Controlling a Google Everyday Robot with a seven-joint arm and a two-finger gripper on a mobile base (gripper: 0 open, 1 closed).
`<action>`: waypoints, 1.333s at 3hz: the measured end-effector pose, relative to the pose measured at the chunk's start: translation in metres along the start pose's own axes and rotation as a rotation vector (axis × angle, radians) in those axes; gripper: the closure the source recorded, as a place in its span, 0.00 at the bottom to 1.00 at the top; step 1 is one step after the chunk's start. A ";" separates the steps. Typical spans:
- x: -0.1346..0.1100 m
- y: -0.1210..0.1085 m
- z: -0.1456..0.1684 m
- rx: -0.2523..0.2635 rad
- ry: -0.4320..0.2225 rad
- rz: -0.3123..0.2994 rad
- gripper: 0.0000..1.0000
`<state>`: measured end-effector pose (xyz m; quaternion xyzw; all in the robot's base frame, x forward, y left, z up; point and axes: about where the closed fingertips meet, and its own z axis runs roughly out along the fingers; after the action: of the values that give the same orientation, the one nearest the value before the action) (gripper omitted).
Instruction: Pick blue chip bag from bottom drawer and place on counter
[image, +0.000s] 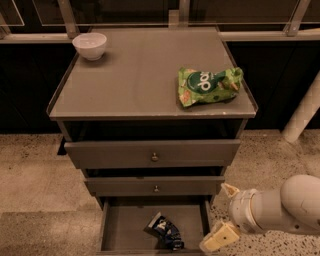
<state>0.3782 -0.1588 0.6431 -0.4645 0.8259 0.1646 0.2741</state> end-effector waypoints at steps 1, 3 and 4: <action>0.000 0.000 0.000 0.001 0.000 0.001 0.00; 0.042 -0.014 0.053 0.044 -0.036 0.177 0.00; 0.067 -0.021 0.123 -0.013 -0.046 0.262 0.00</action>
Offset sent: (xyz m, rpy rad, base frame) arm -0.0028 -0.0140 -0.0445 0.0793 0.0205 -0.2141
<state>0.4052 -0.1499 0.5041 -0.3507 0.8718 0.2147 0.2663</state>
